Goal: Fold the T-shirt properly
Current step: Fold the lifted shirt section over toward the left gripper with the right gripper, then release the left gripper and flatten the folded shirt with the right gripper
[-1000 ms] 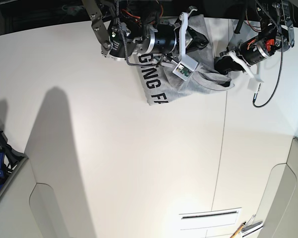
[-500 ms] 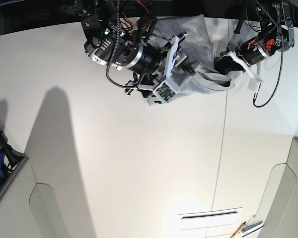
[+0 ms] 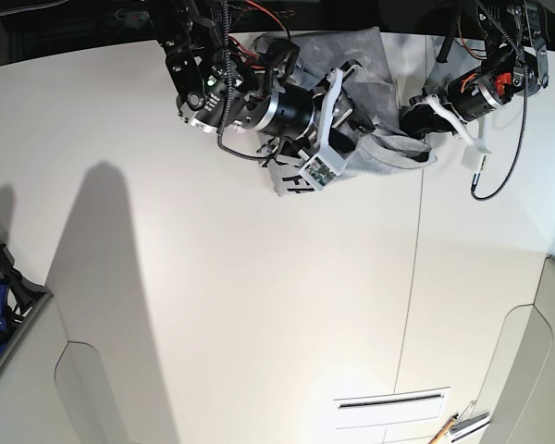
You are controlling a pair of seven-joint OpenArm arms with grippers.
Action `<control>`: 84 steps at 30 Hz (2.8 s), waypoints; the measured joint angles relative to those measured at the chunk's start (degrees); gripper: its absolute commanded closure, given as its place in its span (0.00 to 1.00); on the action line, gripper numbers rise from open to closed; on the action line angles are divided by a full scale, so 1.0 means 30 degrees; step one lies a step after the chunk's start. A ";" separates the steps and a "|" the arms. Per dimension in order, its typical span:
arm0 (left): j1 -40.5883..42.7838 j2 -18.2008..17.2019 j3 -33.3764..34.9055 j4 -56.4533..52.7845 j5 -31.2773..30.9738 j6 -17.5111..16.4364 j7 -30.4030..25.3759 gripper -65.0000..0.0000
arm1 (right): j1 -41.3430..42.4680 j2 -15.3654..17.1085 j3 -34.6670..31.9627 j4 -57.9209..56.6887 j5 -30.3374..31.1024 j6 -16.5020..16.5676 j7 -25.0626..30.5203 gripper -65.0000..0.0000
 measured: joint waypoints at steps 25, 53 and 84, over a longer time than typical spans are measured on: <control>0.0000 0.0000 0.0000 0.0007 0.0000 0.0000 0.0000 1.00 | 0.0160 -0.0095 0.0044 0.0000 -0.4670 -0.0590 0.1683 0.33; 0.0000 0.0000 0.0000 0.0000 0.0000 0.0000 0.0000 1.00 | 0.0168 -0.0095 0.0080 0.0015 -0.3140 -0.2171 0.0685 1.00; -0.0284 -0.1129 -0.0969 0.0372 0.0408 -0.0284 0.0444 0.99 | 0.0860 0.0000 -0.2426 0.0015 0.6747 0.1625 -0.1770 0.53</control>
